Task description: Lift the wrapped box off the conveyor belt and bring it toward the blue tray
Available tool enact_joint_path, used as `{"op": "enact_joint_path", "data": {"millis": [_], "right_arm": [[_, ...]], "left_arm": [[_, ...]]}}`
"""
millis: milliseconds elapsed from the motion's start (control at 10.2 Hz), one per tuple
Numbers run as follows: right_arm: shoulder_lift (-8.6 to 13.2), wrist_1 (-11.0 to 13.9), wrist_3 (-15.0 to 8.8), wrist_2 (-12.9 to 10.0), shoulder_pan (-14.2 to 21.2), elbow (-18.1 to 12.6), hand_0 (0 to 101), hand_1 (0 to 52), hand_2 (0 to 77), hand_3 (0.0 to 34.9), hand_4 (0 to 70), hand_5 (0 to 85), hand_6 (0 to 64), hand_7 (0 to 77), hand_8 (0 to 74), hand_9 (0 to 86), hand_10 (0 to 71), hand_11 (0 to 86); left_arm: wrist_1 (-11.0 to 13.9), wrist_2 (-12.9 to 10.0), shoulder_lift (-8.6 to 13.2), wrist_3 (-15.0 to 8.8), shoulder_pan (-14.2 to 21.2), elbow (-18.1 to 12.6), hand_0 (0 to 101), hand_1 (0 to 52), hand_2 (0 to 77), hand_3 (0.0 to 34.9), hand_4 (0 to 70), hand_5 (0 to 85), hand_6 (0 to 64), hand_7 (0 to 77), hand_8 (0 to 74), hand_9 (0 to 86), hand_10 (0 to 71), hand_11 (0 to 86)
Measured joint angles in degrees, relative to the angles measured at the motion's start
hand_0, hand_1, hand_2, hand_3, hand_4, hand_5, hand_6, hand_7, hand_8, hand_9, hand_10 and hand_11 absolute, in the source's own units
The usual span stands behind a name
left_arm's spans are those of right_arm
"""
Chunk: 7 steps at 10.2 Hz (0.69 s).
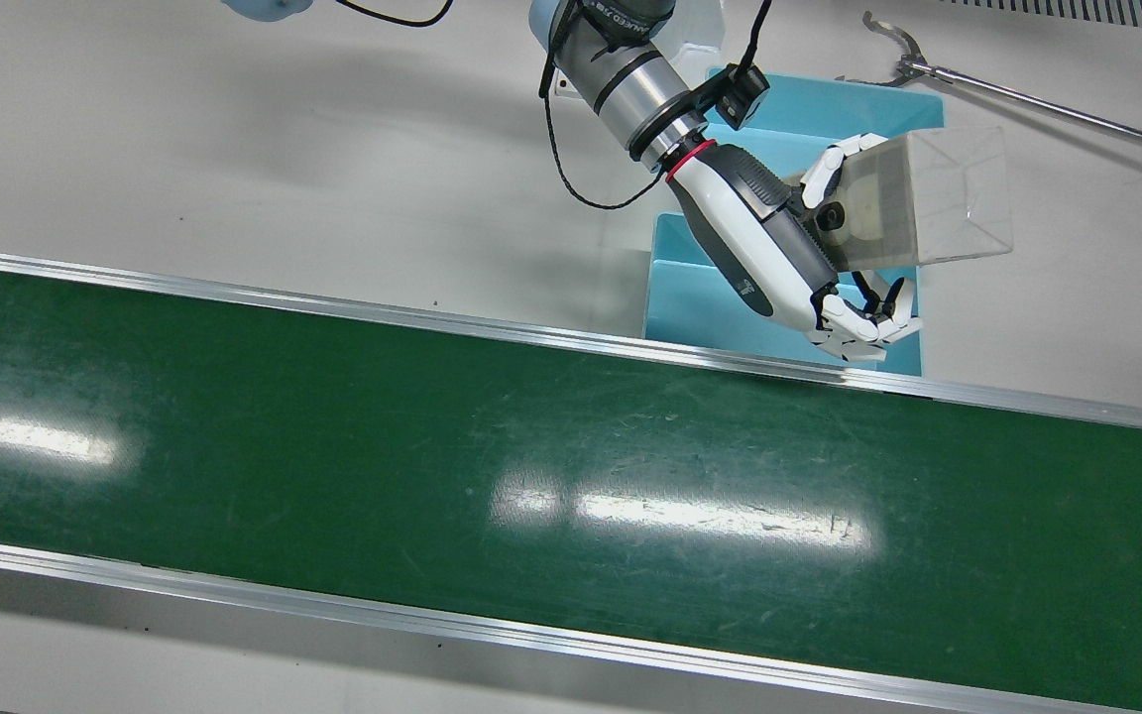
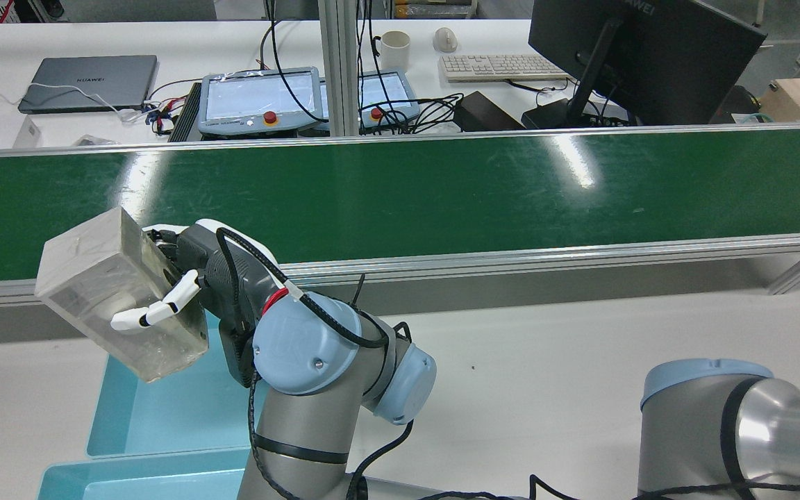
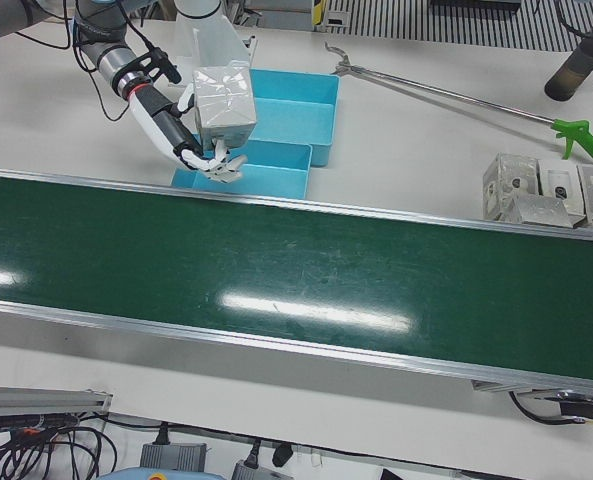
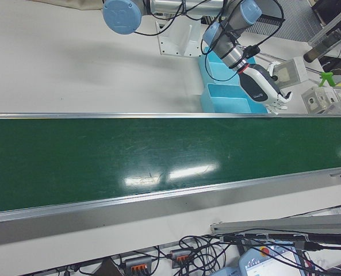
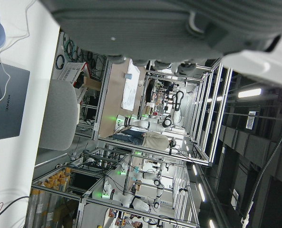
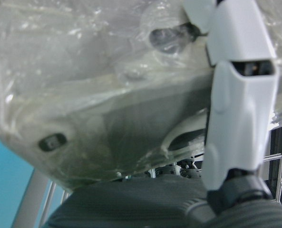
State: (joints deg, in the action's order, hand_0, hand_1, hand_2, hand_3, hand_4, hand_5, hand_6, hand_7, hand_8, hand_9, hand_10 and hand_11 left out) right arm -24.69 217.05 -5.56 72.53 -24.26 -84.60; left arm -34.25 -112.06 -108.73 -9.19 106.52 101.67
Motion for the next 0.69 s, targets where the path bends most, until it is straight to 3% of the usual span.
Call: {"op": "enact_joint_path", "data": {"millis": [98,196,295,393,491,589,688], "right_arm": [[0.78,-0.06,0.3,1.34,0.09,1.38,53,5.4,40.4,0.0,14.7,18.5,13.1,76.9,0.0,7.1,0.0,1.6],[1.56,-0.09,0.69,2.49,0.13,2.54,53,5.4,40.4,0.0,14.7,18.5,4.4,77.4,0.0,1.6,0.0,1.6],[2.28,-0.12,1.02,3.27,0.12,3.28,53,5.4,40.4,0.0,14.7,18.5,4.4,77.4,0.0,1.6,0.0,1.6],[2.72,-0.13,1.21,3.62,0.12,3.42,48,30.0,25.1,0.0,11.5,21.3,7.6,9.8,0.0,0.5,0.0,0.5],[2.95,-0.13,1.32,3.79,0.11,3.21,49,19.6,18.5,0.0,13.6,23.5,5.5,8.2,0.0,0.5,0.0,0.5],[3.06,-0.11,1.38,3.9,0.1,2.87,49,12.5,2.2,0.0,13.6,24.0,5.5,9.8,0.0,0.5,0.0,0.5],[3.11,-0.09,1.4,3.93,0.06,2.4,50,12.5,2.2,0.0,13.1,24.5,5.5,9.8,0.0,0.5,0.0,0.5]], "left_arm": [[0.0,0.0,0.0,0.0,0.0,0.0,0,0.0,1.1,0.0,0.0,1.1,0.5,0.5,0.5,0.5,0.5,0.5],[0.0,0.0,0.0,0.0,0.0,0.0,0,0.0,0.5,0.0,0.0,1.1,0.5,0.5,0.5,0.5,0.5,0.5],[0.0,0.0,0.0,0.0,0.0,0.0,0,0.0,0.5,0.0,0.0,1.1,0.5,0.5,0.5,0.5,0.5,0.5],[0.0,0.0,0.0,0.0,0.0,0.0,0,0.0,0.5,0.0,0.0,1.1,0.5,0.5,0.5,0.5,0.5,0.5],[0.0,0.0,0.0,0.0,0.0,0.0,0,0.0,1.1,0.0,0.0,1.1,0.5,0.5,0.5,0.5,0.5,0.5],[0.0,0.0,0.0,0.0,0.0,0.0,0,0.0,1.1,0.0,0.0,1.1,0.5,0.5,0.5,0.5,0.5,0.5],[0.0,0.0,0.0,0.0,0.0,0.0,0,0.0,0.5,0.0,0.0,1.1,0.5,0.5,0.5,0.5,0.5,0.5]]}}
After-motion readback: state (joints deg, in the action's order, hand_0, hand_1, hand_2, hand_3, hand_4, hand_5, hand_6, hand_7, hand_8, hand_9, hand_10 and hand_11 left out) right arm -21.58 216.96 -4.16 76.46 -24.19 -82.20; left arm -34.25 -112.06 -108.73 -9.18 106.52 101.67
